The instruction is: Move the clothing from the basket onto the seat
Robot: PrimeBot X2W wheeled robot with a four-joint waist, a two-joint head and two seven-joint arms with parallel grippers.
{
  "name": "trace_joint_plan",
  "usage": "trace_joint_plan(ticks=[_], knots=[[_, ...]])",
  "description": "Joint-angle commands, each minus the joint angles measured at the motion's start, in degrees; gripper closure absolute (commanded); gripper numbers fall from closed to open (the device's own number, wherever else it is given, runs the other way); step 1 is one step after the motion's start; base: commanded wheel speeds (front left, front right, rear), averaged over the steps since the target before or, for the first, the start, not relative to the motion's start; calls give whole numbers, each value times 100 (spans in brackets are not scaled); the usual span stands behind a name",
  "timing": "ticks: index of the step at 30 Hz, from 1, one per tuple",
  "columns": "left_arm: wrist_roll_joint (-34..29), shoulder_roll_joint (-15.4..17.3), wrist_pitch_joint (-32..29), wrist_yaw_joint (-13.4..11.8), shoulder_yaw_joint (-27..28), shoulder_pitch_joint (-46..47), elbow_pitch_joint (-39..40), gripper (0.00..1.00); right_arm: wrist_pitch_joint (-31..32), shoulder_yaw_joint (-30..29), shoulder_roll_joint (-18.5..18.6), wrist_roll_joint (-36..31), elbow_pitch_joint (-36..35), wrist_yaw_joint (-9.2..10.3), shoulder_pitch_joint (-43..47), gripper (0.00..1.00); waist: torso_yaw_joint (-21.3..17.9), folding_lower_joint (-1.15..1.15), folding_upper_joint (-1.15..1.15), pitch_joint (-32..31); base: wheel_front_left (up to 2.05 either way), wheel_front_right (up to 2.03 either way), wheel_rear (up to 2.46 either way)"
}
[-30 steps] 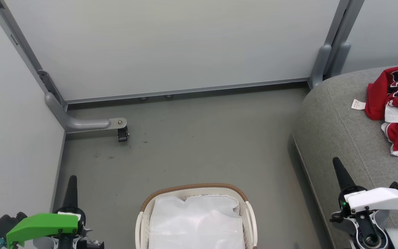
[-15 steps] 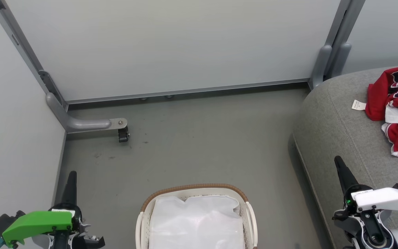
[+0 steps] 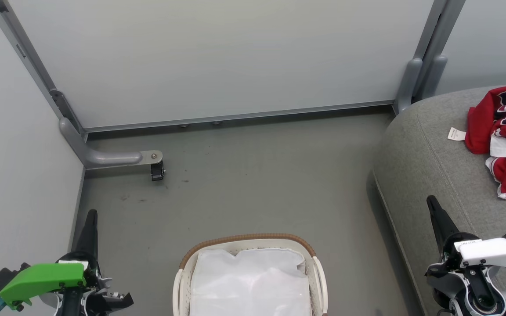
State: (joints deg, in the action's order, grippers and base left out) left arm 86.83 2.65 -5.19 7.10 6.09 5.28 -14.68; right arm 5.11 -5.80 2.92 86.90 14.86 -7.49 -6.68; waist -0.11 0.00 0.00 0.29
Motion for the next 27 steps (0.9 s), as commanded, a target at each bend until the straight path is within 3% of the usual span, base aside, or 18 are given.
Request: trace_joint_plan(ticks=[1,13,27], knots=[[126,37,-27,35,31,92,45,100,43,-31,12,121,-43,-1,54,100,1,0,0,-1,0,0,0],[579,39,-153,57,58,137,77,100,158,-90,0,566,-104,0,77,100,11,0,0,-11,0,0,0],[568,40,-155,57,55,130,72,100,163,-88,1,560,-99,0,77,100,11,0,0,-11,0,0,0]])
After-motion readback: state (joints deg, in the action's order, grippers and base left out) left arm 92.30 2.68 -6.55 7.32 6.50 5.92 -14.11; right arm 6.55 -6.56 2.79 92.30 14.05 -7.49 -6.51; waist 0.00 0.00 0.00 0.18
